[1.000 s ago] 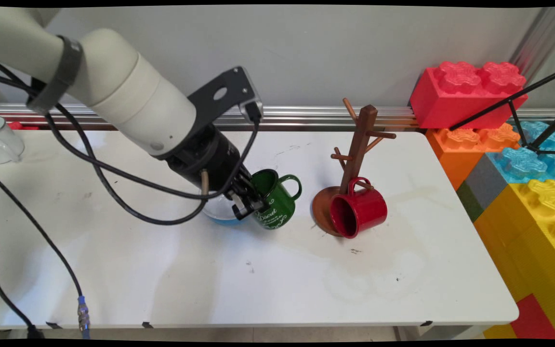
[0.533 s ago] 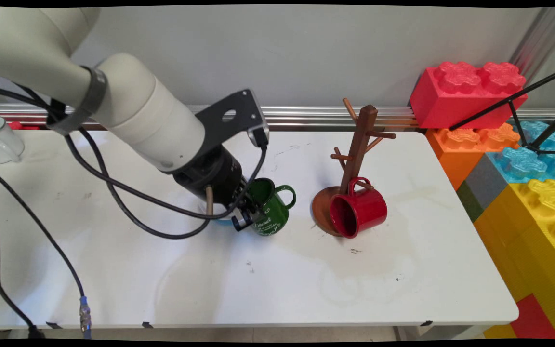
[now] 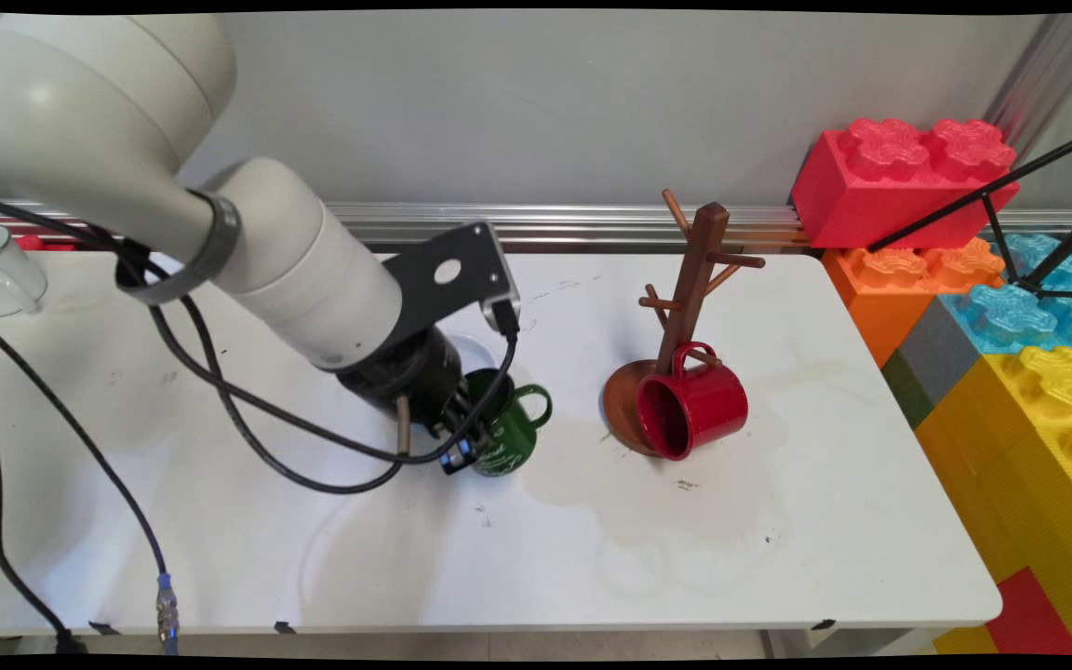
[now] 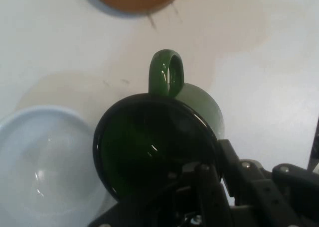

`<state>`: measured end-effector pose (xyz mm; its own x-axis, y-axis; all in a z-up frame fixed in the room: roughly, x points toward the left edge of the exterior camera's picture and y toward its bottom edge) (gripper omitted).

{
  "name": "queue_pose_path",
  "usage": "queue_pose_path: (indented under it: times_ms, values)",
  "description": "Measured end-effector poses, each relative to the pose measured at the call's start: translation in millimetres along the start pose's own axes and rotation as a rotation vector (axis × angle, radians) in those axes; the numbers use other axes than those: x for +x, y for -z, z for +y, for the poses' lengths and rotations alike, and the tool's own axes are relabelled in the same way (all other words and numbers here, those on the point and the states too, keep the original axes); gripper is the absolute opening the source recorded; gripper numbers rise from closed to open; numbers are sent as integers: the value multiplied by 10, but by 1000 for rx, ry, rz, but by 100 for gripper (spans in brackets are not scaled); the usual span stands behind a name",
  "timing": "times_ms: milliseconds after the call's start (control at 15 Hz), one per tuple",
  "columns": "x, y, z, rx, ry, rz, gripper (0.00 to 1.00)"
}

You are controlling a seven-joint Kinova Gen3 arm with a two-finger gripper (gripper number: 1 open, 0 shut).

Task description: Place the picked object on the table

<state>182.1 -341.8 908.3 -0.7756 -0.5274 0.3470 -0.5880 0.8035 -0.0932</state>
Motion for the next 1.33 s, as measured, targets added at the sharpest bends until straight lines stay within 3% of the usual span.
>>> queue_pose_path:
  times_ms: [600,1333]
  values:
    - [-319,-176,4,25,-16,-104,0]
    - [-585,-238,14,44,-41,-178,0]
